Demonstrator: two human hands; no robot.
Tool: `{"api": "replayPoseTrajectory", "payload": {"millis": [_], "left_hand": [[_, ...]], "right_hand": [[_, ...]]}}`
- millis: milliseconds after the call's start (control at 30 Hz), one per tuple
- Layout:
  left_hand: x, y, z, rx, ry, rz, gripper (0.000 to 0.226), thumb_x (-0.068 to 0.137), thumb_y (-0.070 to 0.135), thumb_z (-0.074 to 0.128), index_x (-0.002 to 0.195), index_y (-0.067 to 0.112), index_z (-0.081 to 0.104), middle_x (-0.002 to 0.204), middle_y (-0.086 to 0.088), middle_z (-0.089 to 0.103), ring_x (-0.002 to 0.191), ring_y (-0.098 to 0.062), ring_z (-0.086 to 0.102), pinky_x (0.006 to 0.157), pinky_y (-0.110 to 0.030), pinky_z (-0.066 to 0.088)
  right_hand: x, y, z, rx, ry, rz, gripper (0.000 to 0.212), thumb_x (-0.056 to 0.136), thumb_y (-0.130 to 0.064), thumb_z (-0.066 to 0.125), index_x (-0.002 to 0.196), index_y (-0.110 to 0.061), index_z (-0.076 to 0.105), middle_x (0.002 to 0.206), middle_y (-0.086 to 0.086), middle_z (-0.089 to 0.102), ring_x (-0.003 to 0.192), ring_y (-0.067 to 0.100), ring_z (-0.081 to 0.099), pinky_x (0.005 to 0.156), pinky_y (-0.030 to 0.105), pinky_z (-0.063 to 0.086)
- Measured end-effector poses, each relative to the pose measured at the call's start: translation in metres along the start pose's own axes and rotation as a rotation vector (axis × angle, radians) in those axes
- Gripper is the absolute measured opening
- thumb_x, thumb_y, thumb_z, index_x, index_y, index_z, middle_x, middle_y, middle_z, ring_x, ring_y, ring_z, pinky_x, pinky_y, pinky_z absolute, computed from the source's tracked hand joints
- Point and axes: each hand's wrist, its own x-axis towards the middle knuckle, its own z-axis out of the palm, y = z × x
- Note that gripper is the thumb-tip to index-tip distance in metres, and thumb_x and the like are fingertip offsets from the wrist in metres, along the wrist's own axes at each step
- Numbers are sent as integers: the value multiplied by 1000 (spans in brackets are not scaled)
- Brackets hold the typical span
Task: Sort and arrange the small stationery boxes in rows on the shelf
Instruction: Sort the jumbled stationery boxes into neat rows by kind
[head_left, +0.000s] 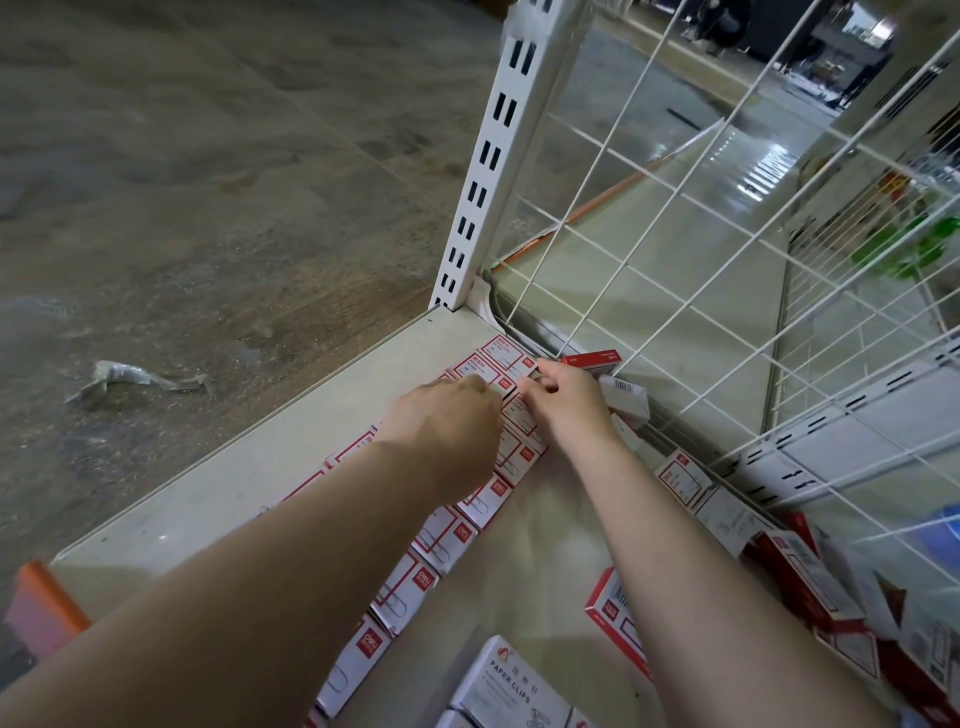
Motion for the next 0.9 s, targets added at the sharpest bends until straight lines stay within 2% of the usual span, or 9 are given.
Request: {"api": "replayPoseTrajectory", "payload": {"millis": [367,433,500,567,600,700,767,900], "left_hand": [[-1,0,2,7,4,-3,36,97,26,39,133,20,44,136,1,45,123,-19,44,102,-33,39],[-2,0,2,39,11,21,40,98,26,37,137,19,40,142,1,40,130,-19,37,107,-32,30],[-4,-2,1,56,15,67,44,100,28,32,143,19,31,150,3,29,139,-15,24,113,-28,17],[-8,-4,-1,48,4,96,47,101,32,24,147,20,23,154,6,19,142,-12,13,114,-25,7],[-10,-5,-2,50,3,107,48,102,33,22,148,20,20,155,6,16,143,-11,10,114,-25,5],[-17,-5,-2,44,16,136,47,101,27,26,147,22,22,155,7,17,142,-11,13,113,-24,8],[-23,-4,-3,31,36,149,44,100,29,28,144,23,28,152,8,25,140,-11,20,113,-24,14],[-33,-1,3,51,46,212,42,99,33,27,138,22,38,145,6,35,134,-13,29,111,-24,19]], "right_hand": [[1,0,1,-3,1,10,23,96,-21,48,113,-11,60,109,4,66,100,20,61,82,30,49],[-3,0,0,7,45,-4,26,96,-20,50,118,-8,57,104,1,65,99,17,60,82,26,47],[-6,2,-3,0,138,-12,34,95,-19,51,128,-8,52,109,1,63,101,14,57,79,18,42],[-7,6,-12,-28,265,-31,32,94,-15,51,126,-12,55,116,1,62,101,11,56,70,9,38],[-6,9,-17,-37,331,-36,30,93,-12,51,122,-12,59,115,2,63,101,13,57,69,10,38],[-3,20,-30,-98,422,-35,31,91,-4,50,120,-10,60,118,7,58,105,20,57,75,14,35],[0,26,-34,-167,402,-48,37,91,-1,49,126,-9,56,124,8,52,109,22,55,78,14,33],[4,32,-35,-270,302,-86,45,91,1,48,135,-7,47,139,7,43,126,21,42,97,20,32]]}}
